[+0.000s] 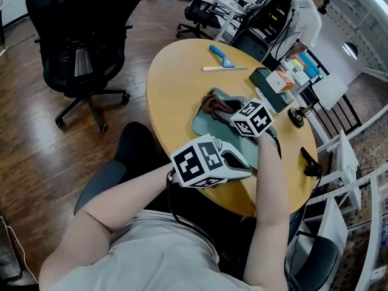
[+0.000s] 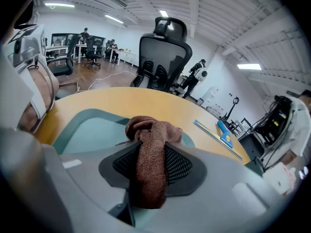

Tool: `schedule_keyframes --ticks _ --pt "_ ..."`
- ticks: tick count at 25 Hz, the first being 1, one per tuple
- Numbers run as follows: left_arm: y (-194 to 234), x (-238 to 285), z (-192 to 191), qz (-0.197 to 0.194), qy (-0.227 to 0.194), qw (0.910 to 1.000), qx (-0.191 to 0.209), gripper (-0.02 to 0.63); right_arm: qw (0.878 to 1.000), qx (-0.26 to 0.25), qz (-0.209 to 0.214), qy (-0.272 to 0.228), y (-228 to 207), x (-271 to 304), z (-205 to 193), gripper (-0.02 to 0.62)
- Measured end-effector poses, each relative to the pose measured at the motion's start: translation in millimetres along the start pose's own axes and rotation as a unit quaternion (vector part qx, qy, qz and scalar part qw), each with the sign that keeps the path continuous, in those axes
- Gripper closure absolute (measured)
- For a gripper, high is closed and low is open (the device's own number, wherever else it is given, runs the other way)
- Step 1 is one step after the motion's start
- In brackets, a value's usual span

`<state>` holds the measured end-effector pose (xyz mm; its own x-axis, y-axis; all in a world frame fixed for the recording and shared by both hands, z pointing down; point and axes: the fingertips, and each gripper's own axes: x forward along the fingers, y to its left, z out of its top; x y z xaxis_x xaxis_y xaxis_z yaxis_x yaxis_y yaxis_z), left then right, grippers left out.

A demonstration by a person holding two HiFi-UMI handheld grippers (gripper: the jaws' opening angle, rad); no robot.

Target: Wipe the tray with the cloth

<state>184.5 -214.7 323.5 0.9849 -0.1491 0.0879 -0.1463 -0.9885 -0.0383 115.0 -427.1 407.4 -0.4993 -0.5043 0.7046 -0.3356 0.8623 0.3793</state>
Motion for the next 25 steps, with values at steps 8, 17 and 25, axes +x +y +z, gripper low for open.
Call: schedule_keyframes --ticks 8,17,25 --pt "0.9 -1.3 -0.8 0.003 -0.001 1.0 0.0 0.284 0.998 0.027 -0.052 0.036 -26.3 12.1 -5.4 0.462" --pt "-1.7 -1.7 0.5 0.004 -0.003 1.0 0.002 0.284 0.991 0.057 -0.097 0.067 -41.5 11.2 -17.3 0.463" --pt "-0.6 -3.8 -0.6 0.003 -0.003 1.0 0.001 0.284 0.985 0.091 -0.114 0.09 -46.7 -19.2 -55.0 0.463"
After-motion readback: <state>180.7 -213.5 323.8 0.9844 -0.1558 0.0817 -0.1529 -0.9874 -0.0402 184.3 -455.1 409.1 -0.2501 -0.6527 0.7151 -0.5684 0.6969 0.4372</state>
